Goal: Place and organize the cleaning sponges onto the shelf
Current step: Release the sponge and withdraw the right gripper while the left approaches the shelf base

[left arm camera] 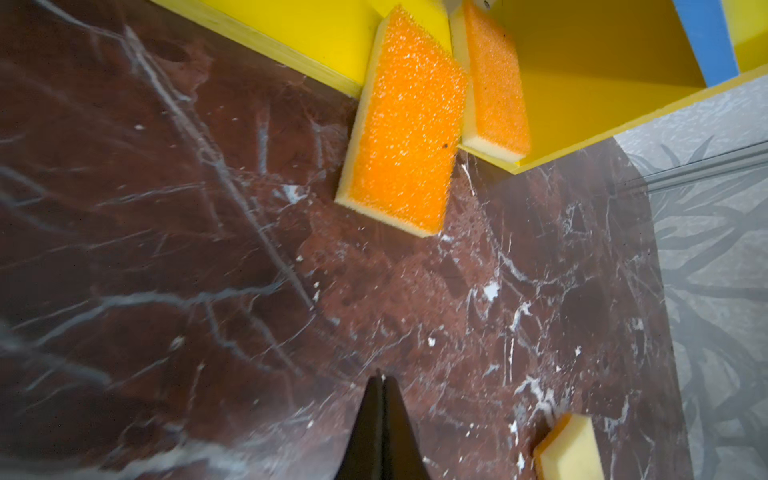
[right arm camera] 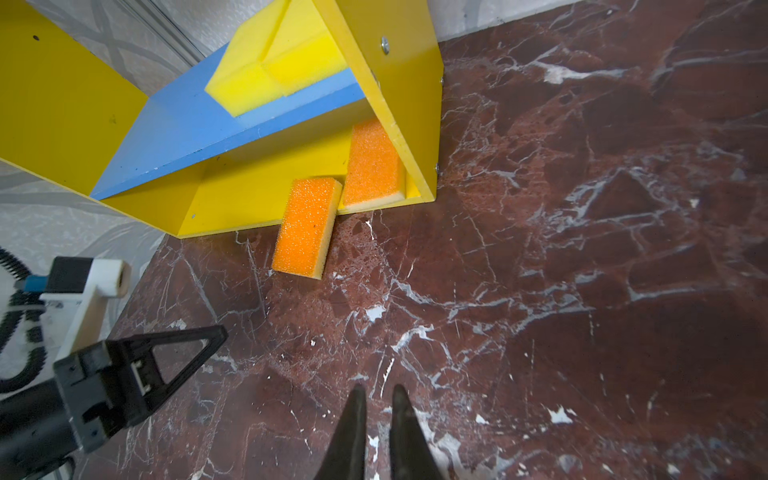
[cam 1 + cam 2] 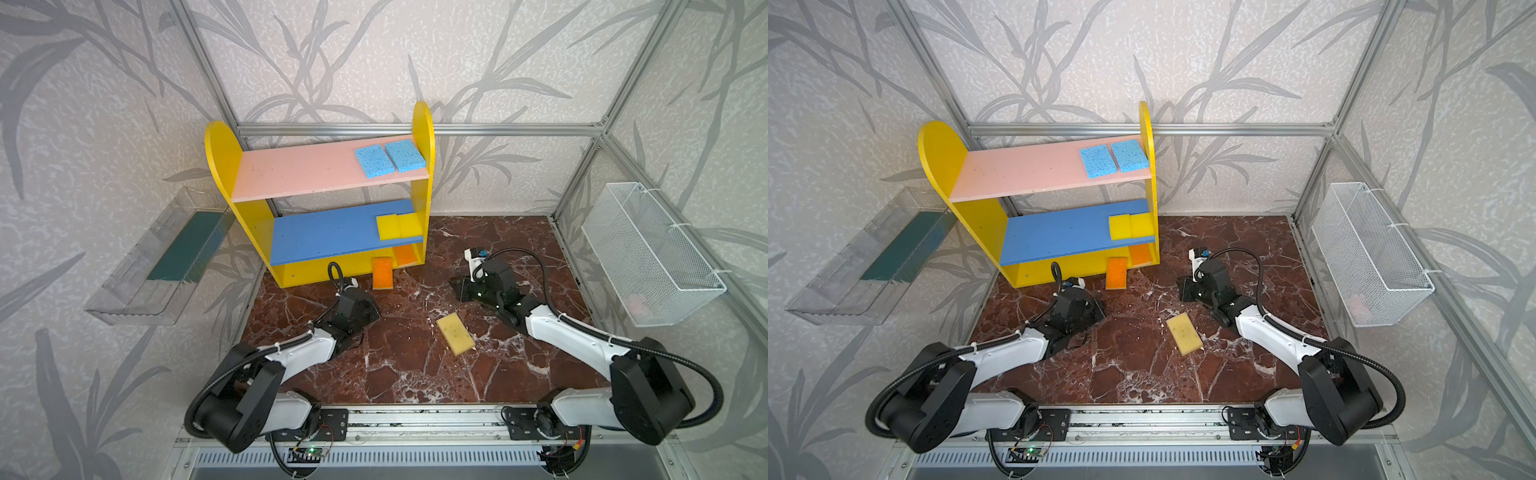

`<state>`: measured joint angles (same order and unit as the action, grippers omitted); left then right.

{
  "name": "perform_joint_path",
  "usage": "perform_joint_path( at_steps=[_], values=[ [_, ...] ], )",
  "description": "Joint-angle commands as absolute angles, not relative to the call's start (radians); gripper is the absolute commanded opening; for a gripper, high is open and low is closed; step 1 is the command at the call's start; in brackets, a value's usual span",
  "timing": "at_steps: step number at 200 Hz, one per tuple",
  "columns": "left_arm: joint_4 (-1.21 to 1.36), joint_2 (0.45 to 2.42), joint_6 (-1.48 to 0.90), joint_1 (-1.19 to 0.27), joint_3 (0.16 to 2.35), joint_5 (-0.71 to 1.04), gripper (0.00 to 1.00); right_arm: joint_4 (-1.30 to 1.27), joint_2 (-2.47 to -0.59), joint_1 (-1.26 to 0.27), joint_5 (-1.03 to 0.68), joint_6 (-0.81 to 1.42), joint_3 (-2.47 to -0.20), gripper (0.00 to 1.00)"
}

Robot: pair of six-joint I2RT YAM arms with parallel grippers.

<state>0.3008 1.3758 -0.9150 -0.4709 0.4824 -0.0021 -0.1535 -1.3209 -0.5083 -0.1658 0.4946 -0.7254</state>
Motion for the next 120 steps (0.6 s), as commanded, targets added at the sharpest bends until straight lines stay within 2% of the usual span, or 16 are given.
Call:
perform_joint_path(
  at_steps=[1,120],
  values=[
    [0.365,1.454,-1.004,-0.467,0.539,-0.013,0.0,-0.125,-1.259,-0.503,-0.189,0.526,-0.693,0.14],
    [0.462,1.701,-1.064,-0.444,0.668,-0.053,0.0,-0.15,-1.183,-0.498,-0.17,0.541,-0.653,0.14]
  ],
)
